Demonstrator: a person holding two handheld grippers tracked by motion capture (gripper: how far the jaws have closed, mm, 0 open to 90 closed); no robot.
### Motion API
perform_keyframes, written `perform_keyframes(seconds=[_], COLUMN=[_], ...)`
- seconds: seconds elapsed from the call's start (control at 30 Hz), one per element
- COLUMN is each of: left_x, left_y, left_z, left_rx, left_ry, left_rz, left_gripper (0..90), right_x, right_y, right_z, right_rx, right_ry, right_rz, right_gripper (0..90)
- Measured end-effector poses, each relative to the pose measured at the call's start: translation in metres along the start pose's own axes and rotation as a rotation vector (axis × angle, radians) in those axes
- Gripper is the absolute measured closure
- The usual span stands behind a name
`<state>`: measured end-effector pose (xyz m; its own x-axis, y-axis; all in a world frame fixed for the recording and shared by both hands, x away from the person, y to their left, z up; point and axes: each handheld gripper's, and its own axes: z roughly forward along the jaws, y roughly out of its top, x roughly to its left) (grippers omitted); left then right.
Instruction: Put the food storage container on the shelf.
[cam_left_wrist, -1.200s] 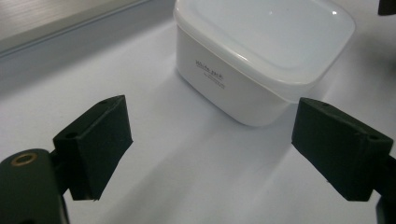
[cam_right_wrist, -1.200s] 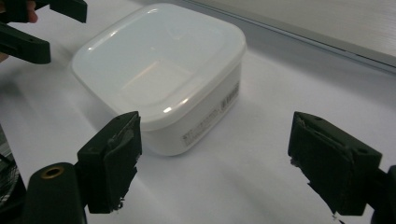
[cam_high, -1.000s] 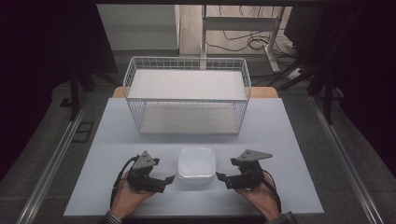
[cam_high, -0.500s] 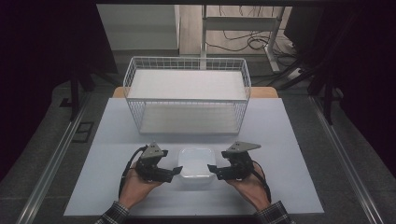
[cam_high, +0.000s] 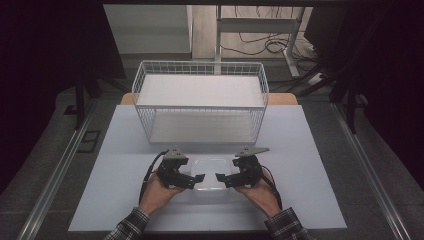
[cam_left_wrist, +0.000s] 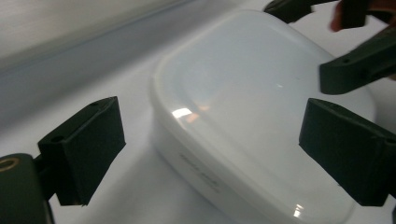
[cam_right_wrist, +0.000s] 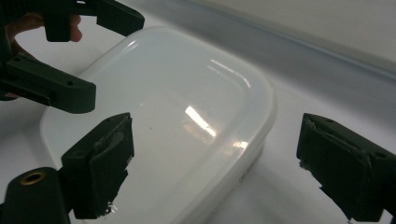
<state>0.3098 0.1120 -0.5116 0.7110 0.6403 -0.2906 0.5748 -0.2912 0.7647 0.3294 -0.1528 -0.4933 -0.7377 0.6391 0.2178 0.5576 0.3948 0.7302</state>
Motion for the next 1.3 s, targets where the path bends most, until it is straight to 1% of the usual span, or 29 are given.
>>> perform_keyframes(seconds=[0.07, 0.1, 0.13, 0.17, 0.23, 0.3, 0.33, 0.37, 0.43, 0.47, 0.5, 0.53, 0.57, 0.6, 0.63, 0.67, 0.7, 0.73, 0.8, 0.83, 0.87, 0.9, 0.93, 1.0, 1.03, 1.1, 1.17, 1.27, 1.3], left_x=[0.001, 0.0, 0.0, -0.003, -0.008, -0.012, -0.013, -0.013, -0.017, -0.018, -0.019, -0.019, -0.018, -0.018, -0.018, -0.018, -0.018, -0.02, -0.019, -0.018, -0.018, -0.018, -0.018, -0.018, -0.017, -0.016, -0.013, -0.01, -0.006], left_y=[-0.002, -0.003, -0.003, -0.006, -0.008, -0.01, -0.012, -0.014, -0.016, -0.017, -0.018, -0.018, -0.022, -0.024, -0.024, -0.026, -0.026, -0.026, -0.027, -0.027, -0.027, -0.026, -0.025, -0.024, -0.021, -0.016, -0.012, -0.008, -0.004], left_z=[0.001, 0.0, 0.0, -0.002, -0.005, -0.011, -0.014, -0.018, -0.024, -0.026, -0.029, -0.029, -0.034, -0.037, -0.037, -0.041, -0.041, -0.042, -0.042, -0.042, -0.042, -0.042, -0.044, -0.045, -0.049, -0.052, -0.055, -0.058, -0.06], left_rx=[-0.001, -0.002, -0.002, -0.001, 0.002, 0.003, 0.0, -0.005, -0.022, -0.022, -0.027, -0.027, -0.05, -0.065, -0.065, -0.091, -0.091, -0.098, -0.102, -0.101, -0.101, -0.103, -0.109, -0.118, -0.128, -0.135, -0.141, -0.145, -0.147], left_ry=[-0.042, -0.065, -0.065, -0.069, -0.056, -0.044, -0.044, -0.047, -0.025, -0.025, -0.024, -0.024, -0.043, -0.051, -0.051, -0.056, -0.056, -0.024, -0.03, -0.016, -0.016, 0.007, 0.011, 0.01, 0.016, 0.024, 0.031, 0.037, 0.046], left_rz=[-0.02, -0.025, -0.025, -0.031, -0.032, -0.045, -0.061, -0.079, -0.091, -0.097, -0.097, -0.097, -0.13, -0.144, -0.144, -0.159, -0.159, -0.14, -0.151, -0.149, -0.149, -0.135, -0.132, -0.13, -0.117, -0.104, -0.098, -0.096, -0.097], left_gripper=[7.8, 12.2, 14.0, 14.1, 15.2, 19.3, 23.5, 29.6, 42.2, 47.0, 51.2, 54.9, 59.7, 63.2, 66.3, 69.6, 74.5, 78.2, 78.2, 78.5, 78.9, 79.0, 79.1, 79.3, 79.4, 79.5, 79.5, 79.5, 79.5], right_x=[-0.001, -0.003, -0.003, -0.003, 0.0, 0.001, 0.0, -0.001, -0.001, -0.001, -0.001, -0.001, 0.001, 0.002, 0.002, 0.003, 0.003, 0.004, 0.009, 0.011, 0.011, 0.017, 0.019, 0.02, 0.019, 0.019, 0.019, 0.019, 0.018], right_y=[-0.001, -0.001, -0.002, -0.004, -0.007, -0.01, -0.013, -0.015, -0.019, -0.02, -0.02, -0.02, -0.022, -0.023, -0.023, -0.023, -0.023, -0.024, -0.022, -0.022, -0.022, -0.02, -0.02, -0.019, -0.017, -0.014, -0.01, -0.005, 0.001], right_z=[0.001, 0.001, 0.001, 0.0, -0.003, -0.008, -0.012, -0.017, -0.026, -0.031, -0.034, -0.034, -0.038, -0.039, -0.039, -0.043, -0.044, -0.045, -0.045, -0.045, -0.045, -0.044, -0.043, -0.043, -0.043, -0.043, -0.042, -0.041, -0.039], right_rx=[0.004, 0.009, 0.017, 0.024, 0.036, 0.049, 0.059, 0.055, 0.024, 0.009, 0.006, 0.006, -0.004, -0.013, -0.013, -0.034, -0.045, -0.057, -0.059, -0.063, -0.063, -0.063, -0.064, -0.071, -0.091, -0.105, -0.129, -0.136, -0.147], right_ry=[0.025, 0.05, 0.084, 0.094, 0.098, 0.11, 0.123, 0.13, 0.12, 0.109, 0.11, 0.11, 0.112, 0.111, 0.111, 0.122, 0.112, 0.095, 0.059, 0.041, 0.041, 0.017, -0.002, -0.003, 0.004, 0.004, 0.003, 0.002, 0.001], right_rz=[0.021, 0.035, 0.056, 0.07, 0.102, 0.146, 0.186, 0.209, 0.245, 0.248, 0.254, 0.254, 0.265, 0.262, 0.262, 0.28, 0.273, 0.257, 0.224, 0.197, 0.197, 0.163, 0.14, 0.134, 0.132, 0.123, 0.116, 0.104, 0.097], right_gripper=[12.5, 16.5, 17.7, 17.7, 19.3, 25.9, 31.5, 36.7, 52.5, 60.2, 62.8, 62.8, 66.6, 68.5, 68.5, 74.3, 77.7, 77.6, 77.8, 77.8, 77.8, 77.8, 77.8, 77.8, 77.8, 77.8, 77.8, 77.8, 77.7])
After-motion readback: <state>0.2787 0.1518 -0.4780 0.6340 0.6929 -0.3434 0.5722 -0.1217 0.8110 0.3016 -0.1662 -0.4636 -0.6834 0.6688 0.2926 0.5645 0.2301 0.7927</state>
